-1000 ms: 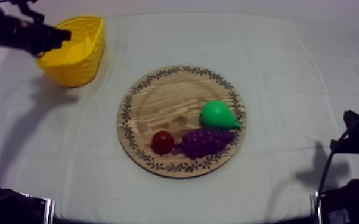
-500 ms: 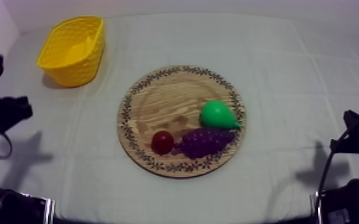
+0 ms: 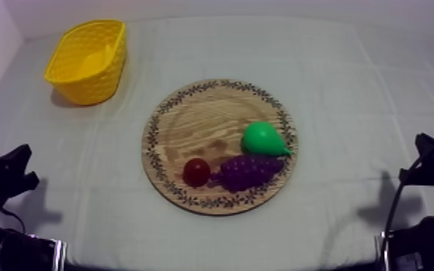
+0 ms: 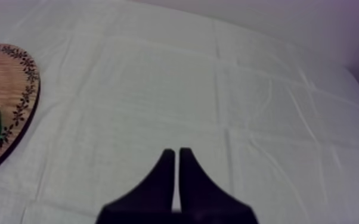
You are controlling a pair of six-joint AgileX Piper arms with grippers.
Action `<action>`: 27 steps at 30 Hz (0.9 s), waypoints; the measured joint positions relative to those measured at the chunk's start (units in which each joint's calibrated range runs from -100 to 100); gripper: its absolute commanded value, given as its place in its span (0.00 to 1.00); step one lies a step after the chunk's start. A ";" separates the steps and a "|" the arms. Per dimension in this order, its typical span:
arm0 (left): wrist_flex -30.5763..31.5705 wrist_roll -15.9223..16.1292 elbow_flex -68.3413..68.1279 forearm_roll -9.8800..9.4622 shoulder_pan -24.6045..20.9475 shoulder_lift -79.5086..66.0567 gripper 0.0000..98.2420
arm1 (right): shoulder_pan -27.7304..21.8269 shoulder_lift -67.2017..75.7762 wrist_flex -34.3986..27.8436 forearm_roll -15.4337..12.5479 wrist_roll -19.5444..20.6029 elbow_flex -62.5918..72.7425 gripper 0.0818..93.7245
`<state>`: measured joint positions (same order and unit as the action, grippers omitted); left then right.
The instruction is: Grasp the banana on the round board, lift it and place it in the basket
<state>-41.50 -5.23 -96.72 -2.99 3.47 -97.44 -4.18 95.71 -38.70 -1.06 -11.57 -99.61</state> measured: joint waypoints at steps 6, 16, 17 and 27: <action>1.95 0.87 -1.31 0.36 0.90 -2.40 0.00 | 0.00 0.00 0.00 0.00 -0.03 0.00 0.00; 9.52 -6.97 -3.01 0.59 0.94 -2.56 0.00 | 0.00 0.00 0.00 0.00 -0.03 0.00 0.00; 9.51 -7.18 -3.01 0.59 0.94 -2.56 0.00 | 0.00 0.00 0.00 0.00 -0.03 0.00 0.00; 9.60 -6.10 -3.04 0.59 0.97 -2.56 0.00 | 0.00 0.00 0.00 0.00 -0.03 0.00 0.00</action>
